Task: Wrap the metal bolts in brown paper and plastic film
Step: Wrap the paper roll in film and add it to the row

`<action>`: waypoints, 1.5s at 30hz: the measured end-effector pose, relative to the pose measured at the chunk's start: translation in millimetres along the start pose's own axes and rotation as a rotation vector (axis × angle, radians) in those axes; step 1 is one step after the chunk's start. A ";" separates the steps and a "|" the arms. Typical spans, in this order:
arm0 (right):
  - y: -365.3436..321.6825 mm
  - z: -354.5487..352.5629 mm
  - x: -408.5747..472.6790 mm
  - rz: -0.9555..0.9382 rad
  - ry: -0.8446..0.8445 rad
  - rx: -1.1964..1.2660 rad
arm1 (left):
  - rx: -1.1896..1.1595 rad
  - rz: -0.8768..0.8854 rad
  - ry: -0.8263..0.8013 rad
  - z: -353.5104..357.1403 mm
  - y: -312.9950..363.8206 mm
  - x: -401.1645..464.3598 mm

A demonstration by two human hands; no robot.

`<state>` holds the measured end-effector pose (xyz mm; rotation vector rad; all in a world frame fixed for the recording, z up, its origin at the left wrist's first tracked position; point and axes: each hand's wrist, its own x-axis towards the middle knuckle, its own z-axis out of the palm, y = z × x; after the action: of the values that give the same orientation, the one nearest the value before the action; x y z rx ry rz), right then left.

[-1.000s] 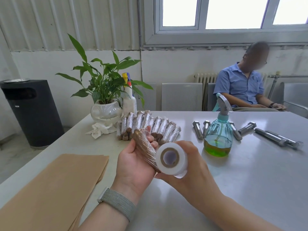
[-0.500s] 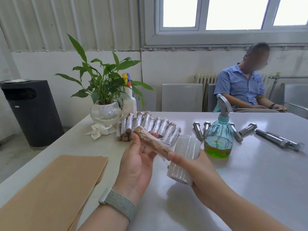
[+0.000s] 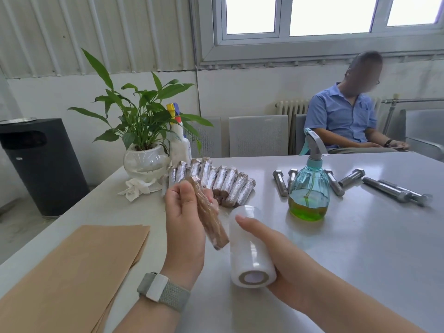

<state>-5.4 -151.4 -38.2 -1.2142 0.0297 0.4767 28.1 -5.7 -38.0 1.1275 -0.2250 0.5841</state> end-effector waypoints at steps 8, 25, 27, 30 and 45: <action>-7.1 -3.4 -3.5 0.023 -0.084 -0.089 | 0.006 -0.146 -0.096 -2.3 0.4 0.2; -25.9 -36.3 12.2 0.041 0.092 -0.385 | 0.273 -0.441 -0.355 3.0 -8.0 -8.5; -26.9 -39.0 13.7 0.044 0.097 -0.397 | 0.314 -0.440 -0.382 3.2 -9.2 -9.8; -29.6 -44.1 14.2 0.052 0.074 -0.399 | 0.312 -0.432 -0.387 3.1 -9.6 -11.3; -24.9 -37.9 14.4 -0.071 0.163 -0.283 | 0.075 -0.654 -0.234 3.7 -9.4 -11.9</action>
<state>25.4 -187.3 -33.7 -1.5252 0.0603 0.3255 23.8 -15.8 -49.2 1.2582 -0.0252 -0.1215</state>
